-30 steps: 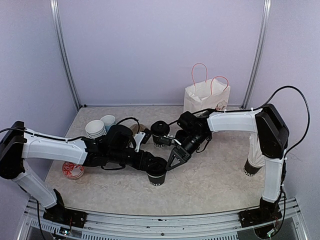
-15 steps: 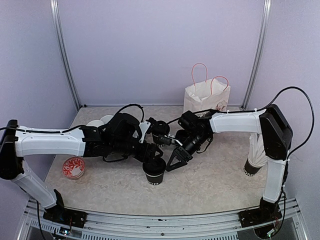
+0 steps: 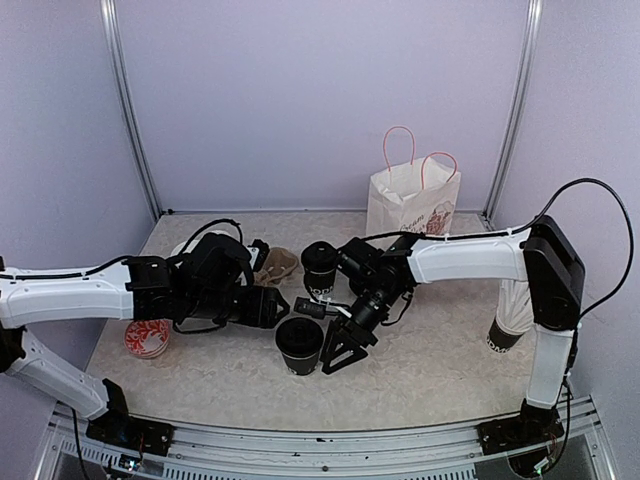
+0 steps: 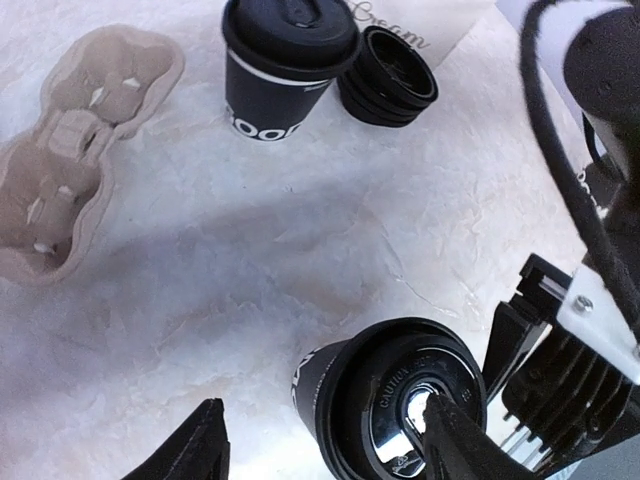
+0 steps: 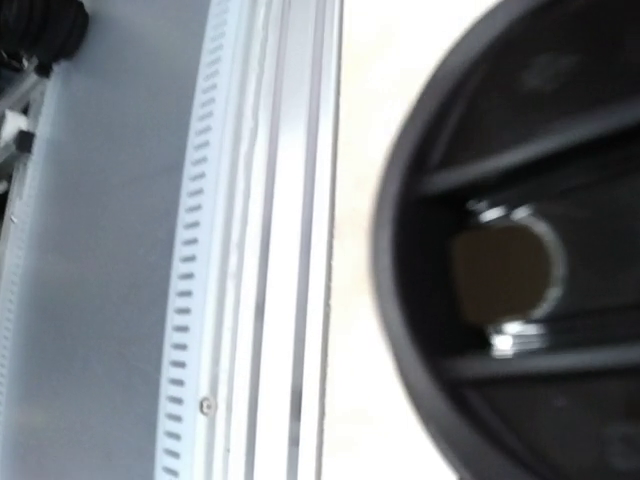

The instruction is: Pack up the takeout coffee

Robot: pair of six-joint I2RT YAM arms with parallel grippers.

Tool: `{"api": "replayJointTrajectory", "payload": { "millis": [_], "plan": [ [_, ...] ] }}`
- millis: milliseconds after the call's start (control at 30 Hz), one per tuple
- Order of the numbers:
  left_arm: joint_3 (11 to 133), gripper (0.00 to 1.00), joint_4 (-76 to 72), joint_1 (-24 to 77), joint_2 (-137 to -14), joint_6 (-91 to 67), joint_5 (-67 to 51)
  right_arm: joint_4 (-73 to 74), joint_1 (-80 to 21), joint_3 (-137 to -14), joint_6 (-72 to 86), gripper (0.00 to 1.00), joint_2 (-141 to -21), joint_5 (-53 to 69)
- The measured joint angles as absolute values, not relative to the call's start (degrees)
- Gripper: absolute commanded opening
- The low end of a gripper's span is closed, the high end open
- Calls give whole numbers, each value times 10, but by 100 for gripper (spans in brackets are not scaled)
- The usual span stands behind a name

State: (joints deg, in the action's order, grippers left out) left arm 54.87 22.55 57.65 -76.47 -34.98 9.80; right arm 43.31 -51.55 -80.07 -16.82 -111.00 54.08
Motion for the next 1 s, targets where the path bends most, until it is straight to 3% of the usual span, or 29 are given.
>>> {"api": "replayJointTrajectory", "payload": {
  "millis": [300, 533, 1000],
  "plan": [
    [456, 33, 206, 555, -698, -452, 61, 467, -511, -793, -200, 47, -1110, 497],
    [408, 31, 136, 514, -689, -493, -8, 468, -455, -798, -189, 43, -1109, 484],
    [408, 30, 84, 513, -728, -499, -69, 466, -427, -865, -152, 49, -1141, 519]
  ]
}}
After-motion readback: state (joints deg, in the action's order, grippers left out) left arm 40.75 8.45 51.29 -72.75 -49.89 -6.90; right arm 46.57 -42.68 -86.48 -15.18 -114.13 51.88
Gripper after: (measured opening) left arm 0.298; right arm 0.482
